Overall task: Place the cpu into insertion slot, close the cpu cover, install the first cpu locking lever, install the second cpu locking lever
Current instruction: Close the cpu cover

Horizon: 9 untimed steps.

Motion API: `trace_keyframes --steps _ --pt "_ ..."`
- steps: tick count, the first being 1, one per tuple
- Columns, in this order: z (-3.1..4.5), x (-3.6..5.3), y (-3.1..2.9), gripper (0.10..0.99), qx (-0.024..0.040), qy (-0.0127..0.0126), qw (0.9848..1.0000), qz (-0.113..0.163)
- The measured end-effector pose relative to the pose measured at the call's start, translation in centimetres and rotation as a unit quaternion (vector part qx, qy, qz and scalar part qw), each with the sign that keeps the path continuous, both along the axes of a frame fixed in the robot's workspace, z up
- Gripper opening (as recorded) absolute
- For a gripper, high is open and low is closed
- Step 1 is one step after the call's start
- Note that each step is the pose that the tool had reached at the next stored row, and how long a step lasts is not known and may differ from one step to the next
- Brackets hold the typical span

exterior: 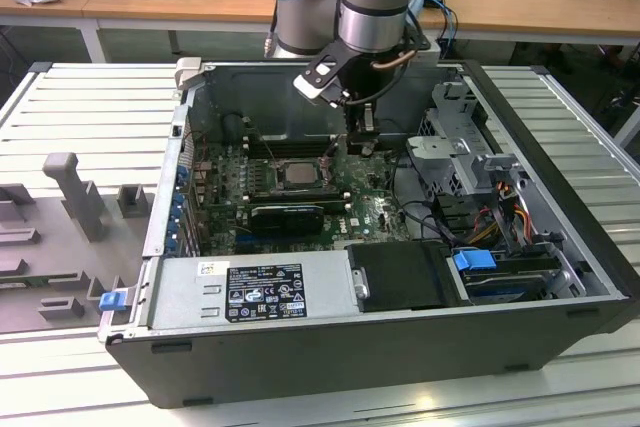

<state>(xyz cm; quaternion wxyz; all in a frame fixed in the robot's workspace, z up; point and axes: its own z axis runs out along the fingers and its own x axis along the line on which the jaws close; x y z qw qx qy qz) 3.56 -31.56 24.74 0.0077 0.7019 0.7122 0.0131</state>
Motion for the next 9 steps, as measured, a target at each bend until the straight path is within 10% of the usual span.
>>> trace_keyframes --steps 9 --pt "-0.12 -2.77 0.00 0.106 0.0001 0.0000 1.0000 0.000"
